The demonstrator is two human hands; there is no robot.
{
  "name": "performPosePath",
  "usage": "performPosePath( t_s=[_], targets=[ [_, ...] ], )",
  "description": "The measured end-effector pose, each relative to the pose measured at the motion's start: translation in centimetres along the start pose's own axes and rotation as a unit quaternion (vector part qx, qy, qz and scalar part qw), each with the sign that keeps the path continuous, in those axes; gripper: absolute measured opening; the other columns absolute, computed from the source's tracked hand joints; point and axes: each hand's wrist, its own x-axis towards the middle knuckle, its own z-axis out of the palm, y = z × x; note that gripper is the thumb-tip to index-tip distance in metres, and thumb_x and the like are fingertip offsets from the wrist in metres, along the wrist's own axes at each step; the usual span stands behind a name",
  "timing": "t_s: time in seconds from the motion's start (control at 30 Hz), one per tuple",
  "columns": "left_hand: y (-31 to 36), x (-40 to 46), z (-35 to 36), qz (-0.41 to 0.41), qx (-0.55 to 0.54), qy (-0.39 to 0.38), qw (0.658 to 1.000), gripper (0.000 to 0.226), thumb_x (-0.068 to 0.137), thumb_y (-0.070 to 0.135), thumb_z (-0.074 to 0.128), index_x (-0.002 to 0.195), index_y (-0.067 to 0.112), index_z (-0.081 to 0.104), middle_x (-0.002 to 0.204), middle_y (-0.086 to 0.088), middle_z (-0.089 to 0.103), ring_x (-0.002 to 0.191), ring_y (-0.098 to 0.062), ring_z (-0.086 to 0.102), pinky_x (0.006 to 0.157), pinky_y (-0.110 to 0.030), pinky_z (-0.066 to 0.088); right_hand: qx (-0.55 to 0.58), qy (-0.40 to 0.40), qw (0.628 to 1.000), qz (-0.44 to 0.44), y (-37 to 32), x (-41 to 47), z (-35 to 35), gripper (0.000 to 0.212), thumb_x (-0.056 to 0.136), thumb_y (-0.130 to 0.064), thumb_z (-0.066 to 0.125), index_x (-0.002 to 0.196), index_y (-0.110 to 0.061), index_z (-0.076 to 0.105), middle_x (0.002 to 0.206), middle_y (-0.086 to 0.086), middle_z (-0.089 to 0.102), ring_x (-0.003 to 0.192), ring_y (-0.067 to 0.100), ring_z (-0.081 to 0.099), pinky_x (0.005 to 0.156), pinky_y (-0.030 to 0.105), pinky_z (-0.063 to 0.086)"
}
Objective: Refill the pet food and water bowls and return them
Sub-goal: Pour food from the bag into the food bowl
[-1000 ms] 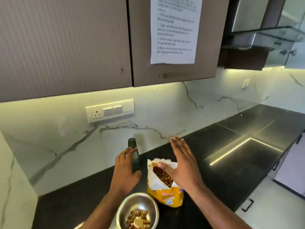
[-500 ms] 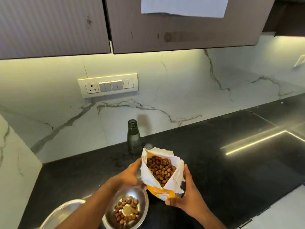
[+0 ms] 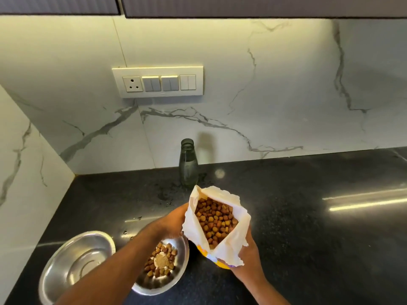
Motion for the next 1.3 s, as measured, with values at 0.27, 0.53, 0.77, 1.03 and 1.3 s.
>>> performPosePath(
  t_s=[0.27, 0.53, 0.77, 1.03, 1.3],
  targets=[
    [1.6, -3.5, 1.6, 0.072, -0.113, 0.09, 0.987, 0.054, 0.087, 0.021, 0.08, 0.131, 0.033, 0.051, 0.126, 0.013, 0.065, 0.117, 0.004, 0.061, 0.095, -0.016, 0.052, 0.019, -0.053, 0.997, 0.053, -4.4, 0.8, -5.4, 0.055, 0.083, -0.011, 0.084, 0.116, -0.042, 0.053, 0.113, -0.016, 0.065, 0.098, -0.009, 0.065, 0.074, 0.003, 0.05],
    [0.4, -8.8, 5.2, 0.111, -0.283, 0.145, 0.942, 0.05, 0.093, -0.002, 0.068, 0.131, 0.024, 0.05, 0.124, 0.006, 0.066, 0.116, -0.005, 0.066, 0.089, -0.019, 0.055, -0.135, -0.145, 0.98, 0.005, -12.9, -0.1, -9.0, 0.11, 0.038, -0.063, 0.096, 0.136, -0.057, 0.047, 0.114, -0.03, 0.071, 0.11, -0.001, 0.067, 0.097, 0.04, 0.059],
    [-0.3, -10.5, 8.7, 0.117, -0.477, 0.118, 0.863, 0.096, 0.065, 0.003, 0.091, 0.147, 0.014, 0.041, 0.136, -0.012, 0.065, 0.128, -0.027, 0.061, 0.099, -0.042, 0.055, -0.269, -0.236, 0.933, -0.028, -17.5, 0.6, -8.8, 0.103, 0.05, -0.048, 0.099, 0.127, -0.074, 0.036, 0.104, -0.037, 0.07, 0.105, -0.002, 0.069, 0.096, 0.031, 0.056],
    [1.8, -11.3, 11.7, 0.134, -0.572, 0.117, 0.8, 0.067, 0.079, -0.014, 0.073, 0.138, 0.013, 0.056, 0.132, -0.013, 0.068, 0.123, -0.03, 0.064, 0.094, -0.036, 0.056, -0.409, -0.347, 0.841, -0.072, -20.6, 3.5, -8.1, 0.102, 0.053, -0.072, 0.09, 0.139, -0.053, 0.04, 0.118, -0.025, 0.069, 0.104, 0.005, 0.069, 0.094, 0.032, 0.057],
    [1.9, -11.1, 13.8, 0.124, -0.63, 0.15, 0.752, 0.058, 0.081, -0.006, 0.07, 0.134, 0.017, 0.063, 0.136, -0.017, 0.065, 0.127, -0.036, 0.061, 0.1, -0.044, 0.053, -0.473, -0.402, 0.779, -0.087, -20.8, 6.0, -6.1, 0.11, 0.053, -0.077, 0.087, 0.146, -0.043, 0.039, 0.127, -0.016, 0.066, 0.109, 0.014, 0.068, 0.096, 0.037, 0.057]
  ],
)
